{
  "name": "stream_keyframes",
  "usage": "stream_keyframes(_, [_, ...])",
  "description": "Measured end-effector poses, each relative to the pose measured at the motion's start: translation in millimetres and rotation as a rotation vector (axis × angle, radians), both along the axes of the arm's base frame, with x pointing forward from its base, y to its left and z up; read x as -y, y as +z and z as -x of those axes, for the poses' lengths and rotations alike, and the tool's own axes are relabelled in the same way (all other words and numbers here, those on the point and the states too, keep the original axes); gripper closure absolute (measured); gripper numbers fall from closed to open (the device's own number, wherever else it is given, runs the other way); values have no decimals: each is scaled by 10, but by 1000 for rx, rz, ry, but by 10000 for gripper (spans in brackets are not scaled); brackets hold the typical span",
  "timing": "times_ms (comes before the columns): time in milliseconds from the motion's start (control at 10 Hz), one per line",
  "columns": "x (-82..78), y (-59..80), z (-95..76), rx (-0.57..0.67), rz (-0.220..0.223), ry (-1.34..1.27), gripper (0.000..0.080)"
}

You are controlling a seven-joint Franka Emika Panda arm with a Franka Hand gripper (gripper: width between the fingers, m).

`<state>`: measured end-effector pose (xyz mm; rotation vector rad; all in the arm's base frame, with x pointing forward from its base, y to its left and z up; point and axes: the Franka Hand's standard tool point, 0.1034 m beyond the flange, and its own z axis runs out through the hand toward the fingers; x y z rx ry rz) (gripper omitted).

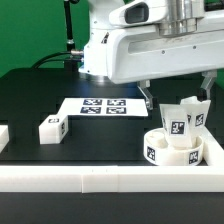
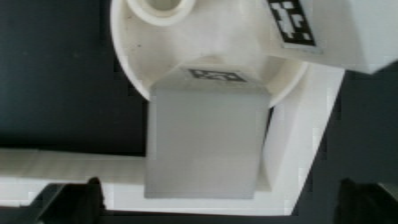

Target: Assemble stool

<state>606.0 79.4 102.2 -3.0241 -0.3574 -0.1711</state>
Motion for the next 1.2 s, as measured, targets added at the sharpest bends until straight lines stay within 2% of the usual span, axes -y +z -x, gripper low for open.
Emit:
stream_keyframes(300, [-133,-32,-18,-9,135,425,151])
stream_keyframes(400, [-161,-35,-41,-2,148,505,151])
stream_keyframes(800, [-56,-47,-49,4,207,846,151])
stream_keyframes(1200, [-56,-65,-49,-9,291,1249,151])
